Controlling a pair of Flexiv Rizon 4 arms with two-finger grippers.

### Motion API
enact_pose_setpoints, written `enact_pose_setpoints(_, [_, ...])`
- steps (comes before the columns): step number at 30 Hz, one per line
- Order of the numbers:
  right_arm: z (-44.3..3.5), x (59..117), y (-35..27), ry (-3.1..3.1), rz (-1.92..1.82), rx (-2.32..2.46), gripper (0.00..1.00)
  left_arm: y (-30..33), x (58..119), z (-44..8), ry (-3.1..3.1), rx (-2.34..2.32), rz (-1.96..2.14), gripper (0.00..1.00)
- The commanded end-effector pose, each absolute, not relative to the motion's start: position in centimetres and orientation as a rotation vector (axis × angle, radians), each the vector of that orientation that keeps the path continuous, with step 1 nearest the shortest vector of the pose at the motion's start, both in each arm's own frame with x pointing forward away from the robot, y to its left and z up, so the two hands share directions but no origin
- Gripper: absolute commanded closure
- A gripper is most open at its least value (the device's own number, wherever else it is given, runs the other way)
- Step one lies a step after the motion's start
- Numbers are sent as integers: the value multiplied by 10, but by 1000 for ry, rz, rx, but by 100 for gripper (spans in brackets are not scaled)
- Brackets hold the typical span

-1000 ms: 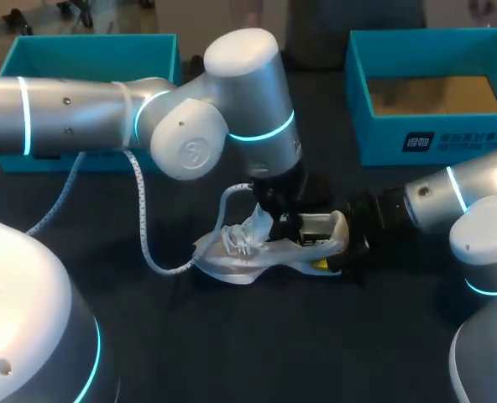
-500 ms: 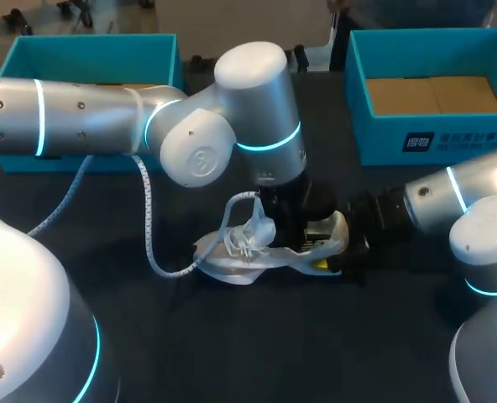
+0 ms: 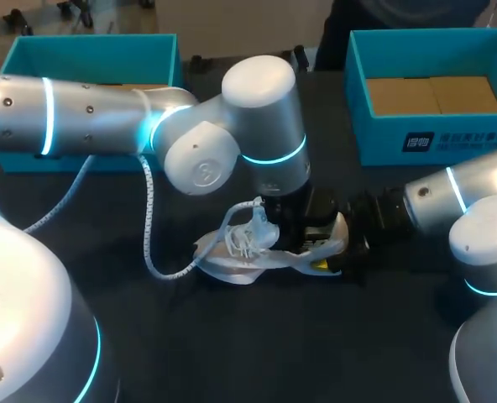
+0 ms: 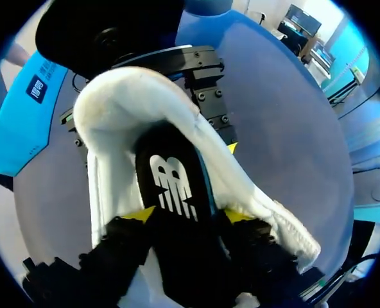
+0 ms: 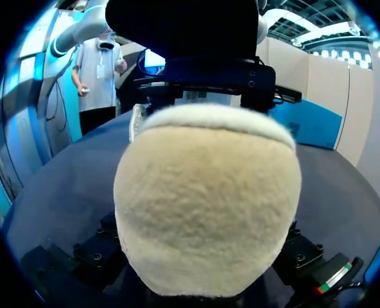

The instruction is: Take the shoe out of the shoebox, open the shoe tongue, remove and reinsert the insole, then place the shoe into the shoebox

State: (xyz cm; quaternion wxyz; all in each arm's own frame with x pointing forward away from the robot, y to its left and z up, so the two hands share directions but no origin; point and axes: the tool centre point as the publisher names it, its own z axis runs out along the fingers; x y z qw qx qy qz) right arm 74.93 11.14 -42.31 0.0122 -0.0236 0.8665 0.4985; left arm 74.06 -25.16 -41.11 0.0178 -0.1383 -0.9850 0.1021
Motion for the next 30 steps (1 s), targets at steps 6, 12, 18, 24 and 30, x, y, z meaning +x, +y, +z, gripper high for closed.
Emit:
enact_pose_setpoints(6, [-425,749,113,2703,1550,-73,100,-254,755,-439,-3079,-421,299,100])
enact_pose_setpoints(12, [-425,749,113,2703,1550,-73,100,-250,757,-411,-3098,-422,334,100])
enact_pose_setpoints(18, [-425,749,113,2703,1550,-73,100,-244,756,-384,-3095,-419,350,100])
enact_pose_setpoints(24, [-425,749,113,2703,1550,-73,100,-235,758,-365,-3095,-393,397,100])
enact_pose_setpoints(30, [-425,749,113,2703,1550,-73,100,-230,758,-351,-3096,-374,423,100])
